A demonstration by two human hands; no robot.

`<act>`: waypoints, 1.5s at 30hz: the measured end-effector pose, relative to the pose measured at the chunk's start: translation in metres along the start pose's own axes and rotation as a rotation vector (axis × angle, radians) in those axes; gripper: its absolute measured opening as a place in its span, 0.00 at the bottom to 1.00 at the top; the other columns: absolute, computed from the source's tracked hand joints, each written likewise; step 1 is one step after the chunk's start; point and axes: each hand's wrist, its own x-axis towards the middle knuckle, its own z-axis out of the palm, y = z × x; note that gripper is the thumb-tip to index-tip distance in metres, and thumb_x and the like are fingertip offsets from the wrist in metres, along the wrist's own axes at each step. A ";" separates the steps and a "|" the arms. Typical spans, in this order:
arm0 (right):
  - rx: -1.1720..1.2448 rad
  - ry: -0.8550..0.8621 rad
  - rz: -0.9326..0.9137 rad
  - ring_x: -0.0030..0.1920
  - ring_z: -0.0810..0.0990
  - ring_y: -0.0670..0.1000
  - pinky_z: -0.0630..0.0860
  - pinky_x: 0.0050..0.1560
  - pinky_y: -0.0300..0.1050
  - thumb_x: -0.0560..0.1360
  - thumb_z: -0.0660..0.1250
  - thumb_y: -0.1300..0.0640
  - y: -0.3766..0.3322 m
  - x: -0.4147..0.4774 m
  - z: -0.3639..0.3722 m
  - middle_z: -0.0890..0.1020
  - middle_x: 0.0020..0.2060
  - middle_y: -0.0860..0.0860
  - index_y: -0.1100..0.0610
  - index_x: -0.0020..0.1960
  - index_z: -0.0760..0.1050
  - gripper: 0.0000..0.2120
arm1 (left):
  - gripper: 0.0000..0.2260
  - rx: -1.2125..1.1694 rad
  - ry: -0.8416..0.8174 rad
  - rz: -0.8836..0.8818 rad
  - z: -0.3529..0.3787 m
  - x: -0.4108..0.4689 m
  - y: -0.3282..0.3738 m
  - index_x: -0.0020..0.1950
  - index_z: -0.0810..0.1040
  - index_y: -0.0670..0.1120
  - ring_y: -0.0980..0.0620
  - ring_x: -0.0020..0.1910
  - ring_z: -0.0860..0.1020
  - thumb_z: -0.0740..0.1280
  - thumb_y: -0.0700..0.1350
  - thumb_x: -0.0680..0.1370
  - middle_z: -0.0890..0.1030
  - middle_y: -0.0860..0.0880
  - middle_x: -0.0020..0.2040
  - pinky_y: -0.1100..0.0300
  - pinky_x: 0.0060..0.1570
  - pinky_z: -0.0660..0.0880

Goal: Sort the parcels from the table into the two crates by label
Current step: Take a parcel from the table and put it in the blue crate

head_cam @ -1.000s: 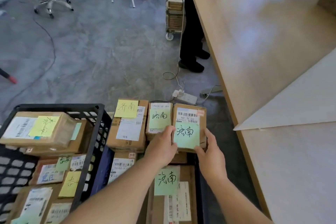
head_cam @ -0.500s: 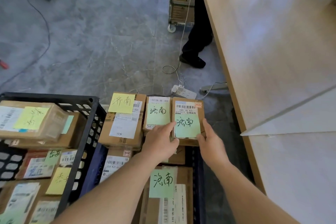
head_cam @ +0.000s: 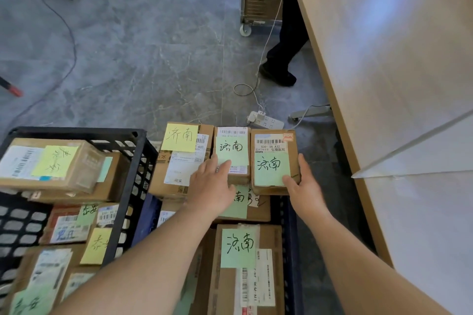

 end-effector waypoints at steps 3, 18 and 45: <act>-0.028 -0.001 0.020 0.67 0.71 0.50 0.70 0.61 0.48 0.82 0.59 0.58 -0.002 -0.001 0.000 0.70 0.71 0.49 0.45 0.79 0.47 0.32 | 0.28 0.006 0.003 0.011 0.002 -0.004 0.001 0.80 0.49 0.52 0.46 0.79 0.46 0.57 0.51 0.82 0.45 0.46 0.80 0.50 0.75 0.49; -0.003 -0.027 0.057 0.68 0.71 0.52 0.70 0.61 0.48 0.82 0.59 0.59 0.005 0.003 0.000 0.72 0.70 0.49 0.48 0.79 0.52 0.29 | 0.29 0.019 0.026 -0.004 0.009 -0.018 0.001 0.80 0.47 0.50 0.48 0.79 0.45 0.56 0.52 0.83 0.45 0.47 0.81 0.51 0.76 0.47; 0.011 -0.075 0.050 0.57 0.76 0.44 0.72 0.46 0.35 0.81 0.59 0.52 0.061 -0.108 0.079 0.76 0.65 0.45 0.45 0.78 0.54 0.28 | 0.27 -0.373 -0.146 0.060 0.048 -0.141 -0.044 0.80 0.50 0.55 0.57 0.78 0.47 0.57 0.47 0.83 0.42 0.61 0.79 0.58 0.74 0.52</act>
